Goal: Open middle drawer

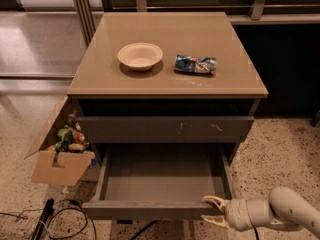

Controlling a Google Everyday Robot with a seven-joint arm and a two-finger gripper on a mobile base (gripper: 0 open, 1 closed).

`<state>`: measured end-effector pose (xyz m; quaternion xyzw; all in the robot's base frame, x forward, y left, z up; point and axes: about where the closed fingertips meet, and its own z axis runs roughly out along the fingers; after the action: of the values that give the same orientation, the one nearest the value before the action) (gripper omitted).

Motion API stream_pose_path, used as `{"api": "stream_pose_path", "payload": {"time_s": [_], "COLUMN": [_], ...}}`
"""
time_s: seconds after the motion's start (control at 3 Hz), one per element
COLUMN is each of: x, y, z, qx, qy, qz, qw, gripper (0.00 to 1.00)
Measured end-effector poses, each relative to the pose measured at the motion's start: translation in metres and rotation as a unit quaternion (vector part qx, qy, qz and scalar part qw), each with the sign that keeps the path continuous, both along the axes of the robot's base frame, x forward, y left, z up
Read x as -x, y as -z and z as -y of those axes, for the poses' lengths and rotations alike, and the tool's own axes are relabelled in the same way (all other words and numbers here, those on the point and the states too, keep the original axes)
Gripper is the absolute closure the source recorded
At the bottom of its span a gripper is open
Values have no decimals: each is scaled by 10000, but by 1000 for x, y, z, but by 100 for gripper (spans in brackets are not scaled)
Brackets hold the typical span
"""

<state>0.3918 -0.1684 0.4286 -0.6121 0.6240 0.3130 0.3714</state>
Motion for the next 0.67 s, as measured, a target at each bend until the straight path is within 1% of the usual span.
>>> {"api": "stream_pose_path", "payload": {"time_s": [0.33,0.67], "x": [0,0], "y": [0,0], "z": [0,0], "qx": [0,-1], "qy": [0,-1], "qz": [0,-1], "qw": [10000,10000], "gripper": [11,0]}}
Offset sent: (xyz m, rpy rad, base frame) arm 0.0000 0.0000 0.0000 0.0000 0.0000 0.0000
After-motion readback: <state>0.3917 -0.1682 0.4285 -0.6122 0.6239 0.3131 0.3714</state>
